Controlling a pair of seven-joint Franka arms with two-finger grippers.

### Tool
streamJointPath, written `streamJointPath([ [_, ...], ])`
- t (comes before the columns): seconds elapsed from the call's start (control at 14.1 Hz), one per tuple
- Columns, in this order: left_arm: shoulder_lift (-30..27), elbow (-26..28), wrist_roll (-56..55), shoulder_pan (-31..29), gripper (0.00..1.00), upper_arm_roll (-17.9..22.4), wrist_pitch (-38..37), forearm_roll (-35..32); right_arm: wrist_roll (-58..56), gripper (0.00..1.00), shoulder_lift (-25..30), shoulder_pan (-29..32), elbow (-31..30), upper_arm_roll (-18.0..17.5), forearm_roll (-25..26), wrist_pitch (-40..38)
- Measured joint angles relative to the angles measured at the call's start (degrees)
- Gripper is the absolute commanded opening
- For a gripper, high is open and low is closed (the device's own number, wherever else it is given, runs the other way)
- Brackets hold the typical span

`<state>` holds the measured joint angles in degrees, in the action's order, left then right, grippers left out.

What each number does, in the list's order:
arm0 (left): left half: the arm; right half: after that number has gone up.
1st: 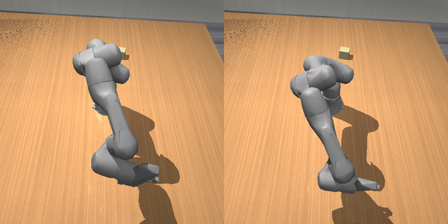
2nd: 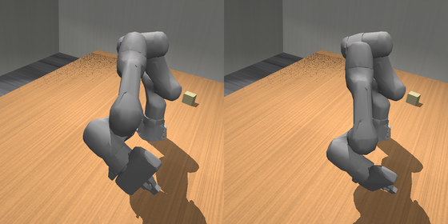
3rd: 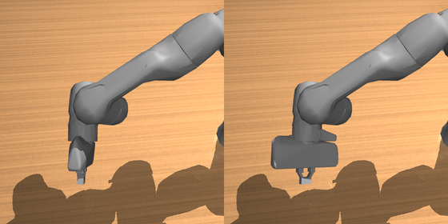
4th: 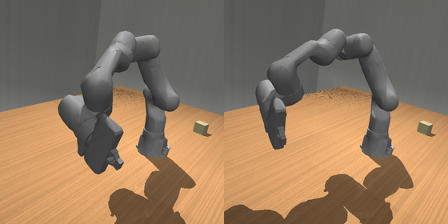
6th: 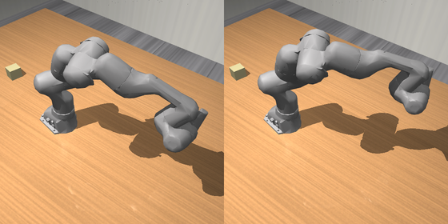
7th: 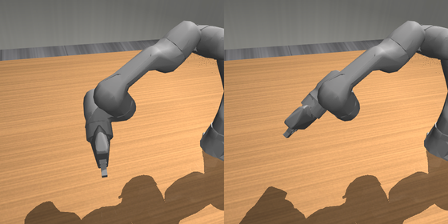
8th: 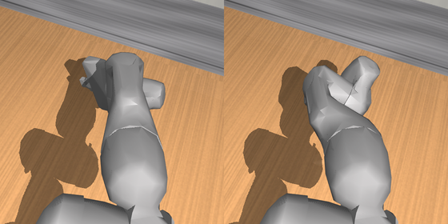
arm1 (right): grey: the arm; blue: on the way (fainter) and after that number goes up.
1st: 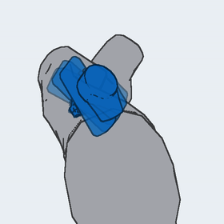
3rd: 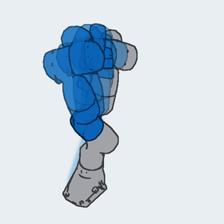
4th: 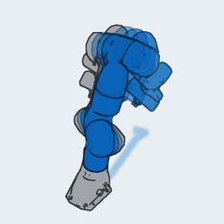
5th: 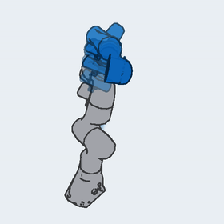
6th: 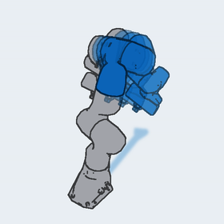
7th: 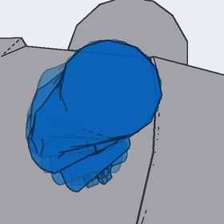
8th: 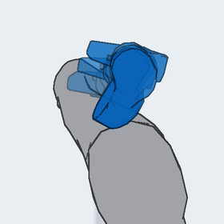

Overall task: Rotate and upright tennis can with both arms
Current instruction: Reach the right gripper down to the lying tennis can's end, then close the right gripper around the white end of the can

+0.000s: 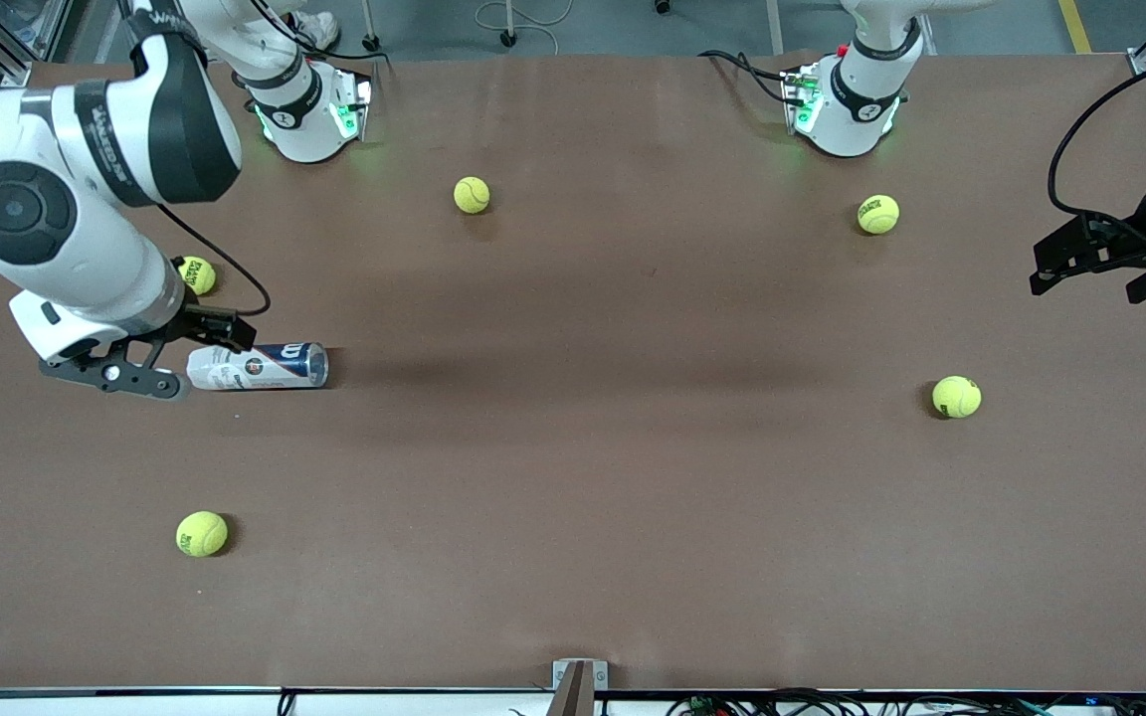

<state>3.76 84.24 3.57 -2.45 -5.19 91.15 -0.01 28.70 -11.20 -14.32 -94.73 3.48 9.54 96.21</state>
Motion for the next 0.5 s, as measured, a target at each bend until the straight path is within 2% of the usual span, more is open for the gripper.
streamJointPath([
  [0.35, 0.00, 0.01, 0.00, 0.02, 1.00, -0.06, 0.02, 0.00, 31.24, 1.00, 0.01, 2.12, -4.35, 0.32, -3.69, 2.78],
  [0.5, 0.00, 0.01, 0.00, 0.00, 1.00, -0.02, 0.03, 0.00, 39.82, 1.00, 0.05, 2.12, -4.57, 0.27, -5.95, 3.22],
])
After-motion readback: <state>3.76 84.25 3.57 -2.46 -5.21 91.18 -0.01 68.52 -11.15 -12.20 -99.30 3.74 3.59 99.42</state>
